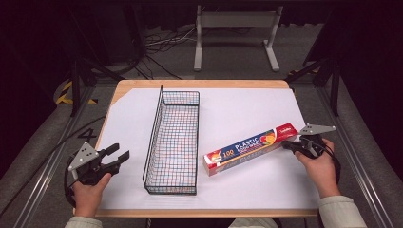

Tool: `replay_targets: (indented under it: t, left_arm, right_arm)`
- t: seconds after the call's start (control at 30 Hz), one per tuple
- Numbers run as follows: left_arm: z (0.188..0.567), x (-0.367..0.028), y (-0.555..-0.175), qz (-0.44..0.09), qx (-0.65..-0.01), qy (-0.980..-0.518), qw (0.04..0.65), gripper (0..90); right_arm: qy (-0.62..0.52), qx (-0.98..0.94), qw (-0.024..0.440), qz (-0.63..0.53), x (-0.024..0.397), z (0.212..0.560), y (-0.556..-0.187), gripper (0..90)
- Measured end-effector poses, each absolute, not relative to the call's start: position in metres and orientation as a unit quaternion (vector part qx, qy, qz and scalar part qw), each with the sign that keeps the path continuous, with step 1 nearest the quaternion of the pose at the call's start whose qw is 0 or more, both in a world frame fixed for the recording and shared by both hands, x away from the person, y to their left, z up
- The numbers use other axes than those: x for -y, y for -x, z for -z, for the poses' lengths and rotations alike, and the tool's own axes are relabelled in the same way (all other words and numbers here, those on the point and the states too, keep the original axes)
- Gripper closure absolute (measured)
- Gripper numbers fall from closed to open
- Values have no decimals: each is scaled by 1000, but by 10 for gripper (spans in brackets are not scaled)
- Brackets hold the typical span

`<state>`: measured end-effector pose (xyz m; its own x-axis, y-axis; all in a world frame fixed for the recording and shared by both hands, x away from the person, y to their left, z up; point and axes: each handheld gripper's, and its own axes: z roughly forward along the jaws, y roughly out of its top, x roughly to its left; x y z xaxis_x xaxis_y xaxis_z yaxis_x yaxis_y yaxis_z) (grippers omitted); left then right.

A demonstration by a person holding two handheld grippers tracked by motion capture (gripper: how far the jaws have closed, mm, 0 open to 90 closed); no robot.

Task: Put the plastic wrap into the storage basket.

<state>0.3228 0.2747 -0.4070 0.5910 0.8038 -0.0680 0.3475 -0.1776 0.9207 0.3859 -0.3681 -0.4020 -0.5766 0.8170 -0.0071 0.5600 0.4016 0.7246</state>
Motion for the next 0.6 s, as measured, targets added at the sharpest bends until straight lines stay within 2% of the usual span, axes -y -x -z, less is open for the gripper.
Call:
replay_targets:
  t: [0.6]
  left_arm:
    - [407,-275,-323,-227,-392,-735,505,475]
  right_arm:
    - [-461,-812,197,-300,378,408,-422,900]
